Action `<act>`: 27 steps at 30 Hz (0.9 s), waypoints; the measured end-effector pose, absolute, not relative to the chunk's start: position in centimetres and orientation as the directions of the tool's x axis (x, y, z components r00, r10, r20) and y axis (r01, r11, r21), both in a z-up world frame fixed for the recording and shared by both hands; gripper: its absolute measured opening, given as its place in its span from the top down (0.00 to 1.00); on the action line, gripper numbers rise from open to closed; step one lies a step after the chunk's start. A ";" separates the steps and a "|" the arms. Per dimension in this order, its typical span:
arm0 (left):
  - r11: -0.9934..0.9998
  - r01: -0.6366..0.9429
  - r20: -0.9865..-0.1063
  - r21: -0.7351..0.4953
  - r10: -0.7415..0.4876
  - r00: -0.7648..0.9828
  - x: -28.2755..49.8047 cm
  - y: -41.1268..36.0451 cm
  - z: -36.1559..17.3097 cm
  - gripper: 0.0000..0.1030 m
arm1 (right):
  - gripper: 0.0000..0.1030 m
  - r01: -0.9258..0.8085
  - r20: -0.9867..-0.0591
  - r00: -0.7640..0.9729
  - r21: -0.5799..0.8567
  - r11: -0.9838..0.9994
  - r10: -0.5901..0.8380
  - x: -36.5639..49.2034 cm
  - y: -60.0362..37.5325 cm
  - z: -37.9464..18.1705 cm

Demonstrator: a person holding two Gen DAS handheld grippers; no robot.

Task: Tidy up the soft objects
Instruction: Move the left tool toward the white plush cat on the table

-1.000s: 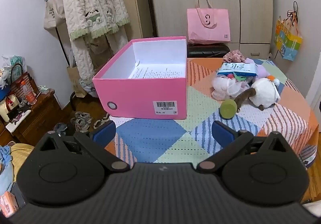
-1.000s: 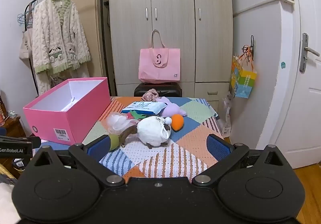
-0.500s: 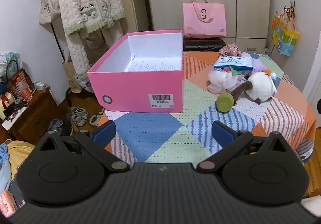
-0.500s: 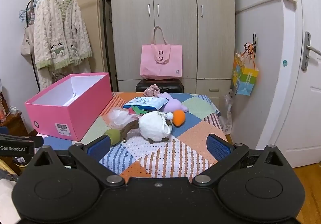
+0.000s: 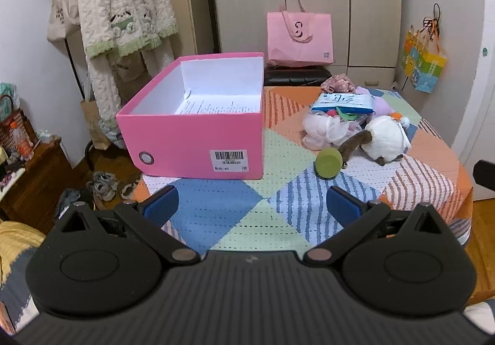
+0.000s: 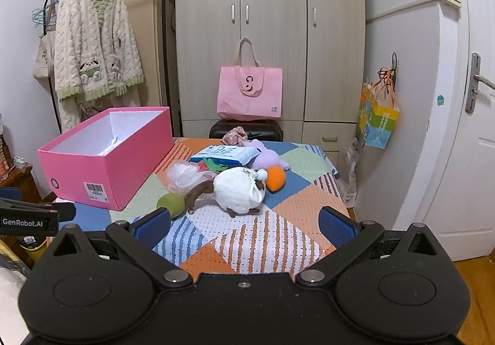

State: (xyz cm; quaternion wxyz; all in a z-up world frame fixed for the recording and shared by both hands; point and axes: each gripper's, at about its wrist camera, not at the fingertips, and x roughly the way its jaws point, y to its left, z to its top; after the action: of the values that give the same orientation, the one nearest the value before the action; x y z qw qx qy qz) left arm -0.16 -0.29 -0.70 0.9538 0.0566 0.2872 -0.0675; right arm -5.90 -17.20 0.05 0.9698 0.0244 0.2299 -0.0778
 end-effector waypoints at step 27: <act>0.997 0.036 -0.515 0.062 0.001 0.857 -0.4 1.8 -0.8 0.00 | 0.00 0.221 -0.445 0.876 0.023 0.975 -0.188 -6.3 -18.7 -0.4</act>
State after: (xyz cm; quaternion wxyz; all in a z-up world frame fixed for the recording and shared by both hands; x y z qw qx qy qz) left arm -0.43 1.80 -0.75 0.9630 0.0350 0.2672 -0.0092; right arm -6.33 -18.73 -0.40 0.9677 0.0366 0.2259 -0.1058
